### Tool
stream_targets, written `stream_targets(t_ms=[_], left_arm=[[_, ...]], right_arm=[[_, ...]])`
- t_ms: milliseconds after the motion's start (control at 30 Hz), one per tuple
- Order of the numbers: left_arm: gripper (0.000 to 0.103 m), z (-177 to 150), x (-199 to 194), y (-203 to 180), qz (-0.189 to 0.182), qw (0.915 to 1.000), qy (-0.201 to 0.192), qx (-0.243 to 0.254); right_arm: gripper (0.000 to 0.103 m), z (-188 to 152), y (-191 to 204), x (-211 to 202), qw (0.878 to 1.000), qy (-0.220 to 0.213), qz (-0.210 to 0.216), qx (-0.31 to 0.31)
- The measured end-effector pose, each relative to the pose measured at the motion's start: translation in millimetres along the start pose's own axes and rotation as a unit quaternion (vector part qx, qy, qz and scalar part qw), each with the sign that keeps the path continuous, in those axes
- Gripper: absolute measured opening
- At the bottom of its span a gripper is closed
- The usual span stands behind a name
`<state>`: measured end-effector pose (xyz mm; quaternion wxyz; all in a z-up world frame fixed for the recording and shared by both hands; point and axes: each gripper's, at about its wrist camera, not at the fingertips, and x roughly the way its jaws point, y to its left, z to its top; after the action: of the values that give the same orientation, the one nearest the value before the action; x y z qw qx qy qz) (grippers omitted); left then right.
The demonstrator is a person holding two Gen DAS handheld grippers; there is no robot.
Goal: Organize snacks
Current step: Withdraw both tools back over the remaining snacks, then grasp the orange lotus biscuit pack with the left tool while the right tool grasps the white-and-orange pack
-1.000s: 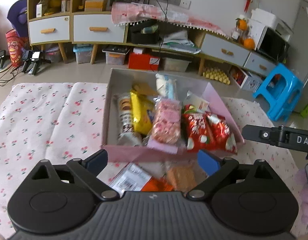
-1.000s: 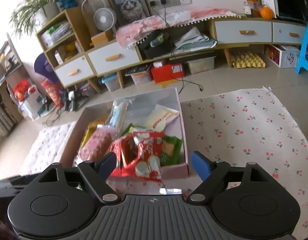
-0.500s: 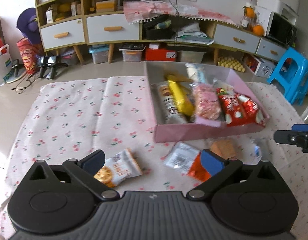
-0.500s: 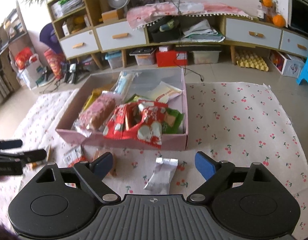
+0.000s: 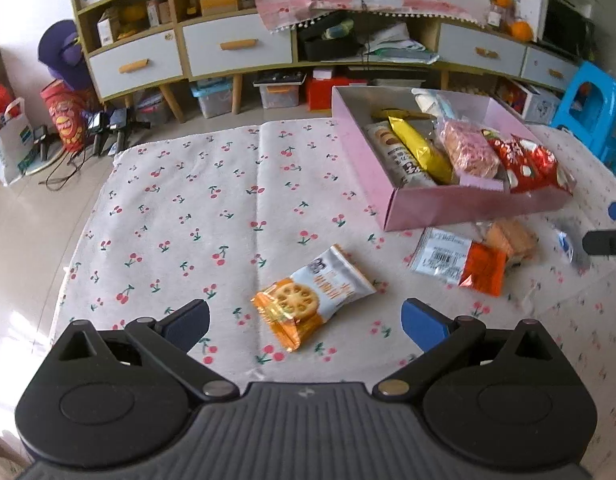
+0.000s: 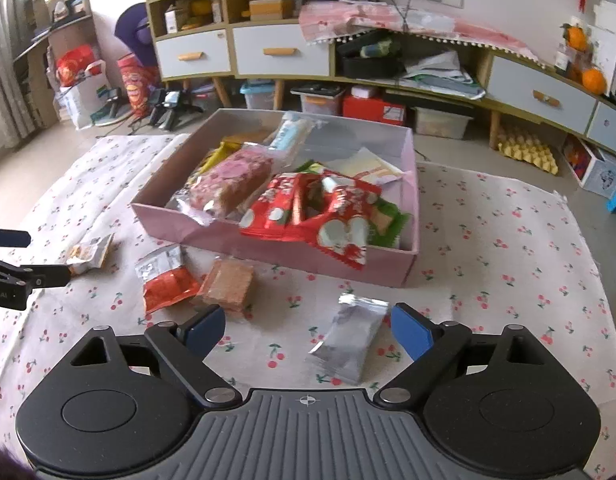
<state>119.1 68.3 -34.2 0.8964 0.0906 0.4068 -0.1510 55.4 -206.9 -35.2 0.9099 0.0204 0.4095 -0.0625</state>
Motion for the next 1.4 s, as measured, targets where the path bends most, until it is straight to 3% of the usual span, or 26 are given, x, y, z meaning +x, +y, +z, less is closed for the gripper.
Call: stream_targets(t_ms=[367, 733, 900, 1100, 1300, 1333, 1400], left_arm=[[0.099, -14.7, 18.2, 11.3, -0.025, 0.9983, -0.025, 0.045], [0.067, -10.6, 28.2, 9.9, -0.051, 0.997, -0.018, 0.055], [0.042, -3.8, 26.7, 7.0, -0.058, 0.9973, 0.008, 0.044], [0.032, -0.5, 22.9, 9.0, -0.04, 0.9977, 0.049, 0.024], [0.033, -3.3, 14.6, 13.9, -0.029, 0.9964, 0.079, 0.0], [0.036, -5.0, 13.7, 13.6, -0.029, 0.9969, 0.073, 0.008], [0.051, -8.5, 13.2, 10.0, -0.022, 0.9978, 0.048, 0.041]], right_arm=[[0.098, -7.8, 44.5, 6.3, 0.994, -0.016, 0.065, -0.087], [0.098, -2.2, 73.9, 21.4, 0.985, -0.048, 0.115, -0.117], [0.096, 6.6, 82.2, 28.9, 0.983, -0.06, 0.134, -0.11], [0.089, 12.3, 97.0, 38.6, 0.979, -0.058, 0.148, -0.127], [0.079, 13.3, 102.0, 54.6, 0.981, -0.041, 0.141, -0.129], [0.079, 11.9, 101.4, 56.1, 0.982, -0.04, 0.134, -0.129], [0.079, 11.4, 99.9, 60.4, 0.983, -0.037, 0.129, -0.125]])
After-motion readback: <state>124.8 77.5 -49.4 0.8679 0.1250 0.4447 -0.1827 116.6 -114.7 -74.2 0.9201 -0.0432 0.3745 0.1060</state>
